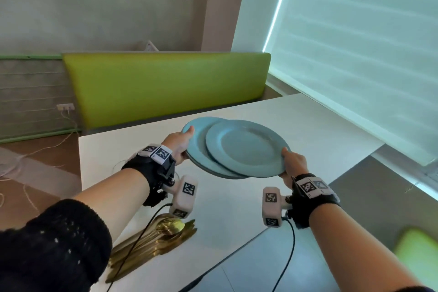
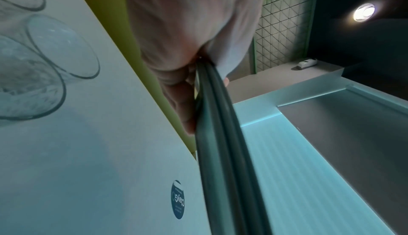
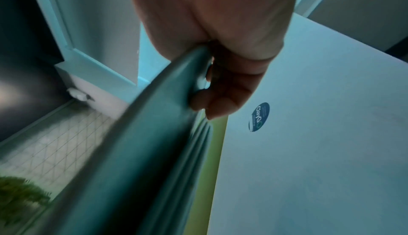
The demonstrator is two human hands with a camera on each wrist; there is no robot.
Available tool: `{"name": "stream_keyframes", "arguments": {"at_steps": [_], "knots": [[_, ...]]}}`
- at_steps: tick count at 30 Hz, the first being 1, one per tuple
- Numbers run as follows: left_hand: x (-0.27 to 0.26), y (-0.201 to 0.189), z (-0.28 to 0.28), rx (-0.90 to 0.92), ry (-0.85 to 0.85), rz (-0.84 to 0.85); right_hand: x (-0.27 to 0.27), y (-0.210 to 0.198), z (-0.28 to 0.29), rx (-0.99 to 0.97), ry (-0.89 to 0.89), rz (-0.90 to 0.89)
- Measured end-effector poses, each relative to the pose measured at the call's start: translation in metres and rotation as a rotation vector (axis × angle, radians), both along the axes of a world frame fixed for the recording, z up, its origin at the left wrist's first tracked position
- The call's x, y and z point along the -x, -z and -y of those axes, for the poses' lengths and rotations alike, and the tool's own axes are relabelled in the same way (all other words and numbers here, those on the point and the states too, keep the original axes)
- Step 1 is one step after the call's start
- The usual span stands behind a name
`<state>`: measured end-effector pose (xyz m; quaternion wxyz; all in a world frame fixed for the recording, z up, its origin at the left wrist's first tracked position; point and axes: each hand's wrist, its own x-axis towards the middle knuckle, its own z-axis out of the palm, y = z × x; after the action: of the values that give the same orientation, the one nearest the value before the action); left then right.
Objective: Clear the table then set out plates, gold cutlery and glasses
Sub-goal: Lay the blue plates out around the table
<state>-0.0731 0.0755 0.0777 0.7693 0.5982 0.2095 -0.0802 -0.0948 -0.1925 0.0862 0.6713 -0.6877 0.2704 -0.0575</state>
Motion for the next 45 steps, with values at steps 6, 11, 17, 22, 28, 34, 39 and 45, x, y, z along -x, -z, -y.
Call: {"name": "stream_keyframes", "arguments": {"at_steps": [6,11,17,22,28,34,39,45], "knots": [[-0.009,0.012,-0.016,-0.146,-0.157,-0.014,0.007,0.022,0.031,-0.115,0.204,-0.013],[-0.014,0.015,-0.031,-0.313,-0.283,-0.045,0.013,0.043,0.043,-0.21,0.297,-0.071],[-0.022,0.036,-0.052,-0.322,-0.345,-0.088,0.016,0.083,0.036,-0.236,0.283,-0.188],[-0.009,0.029,-0.044,-0.306,-0.304,-0.078,0.017,0.107,0.025,-0.27,0.275,-0.227],[-0.014,0.045,-0.054,-0.323,-0.261,-0.057,0.018,0.122,0.017,-0.3,0.276,-0.264],[-0.019,0.054,-0.06,-0.296,-0.247,-0.037,0.021,0.13,0.017,-0.25,0.164,-0.327],[-0.008,0.043,-0.051,-0.259,-0.249,-0.016,0.026,0.137,0.016,-0.206,0.082,-0.393],[0.002,0.037,-0.044,-0.236,-0.227,0.008,0.028,0.144,0.018,-0.198,0.08,-0.404]]}}
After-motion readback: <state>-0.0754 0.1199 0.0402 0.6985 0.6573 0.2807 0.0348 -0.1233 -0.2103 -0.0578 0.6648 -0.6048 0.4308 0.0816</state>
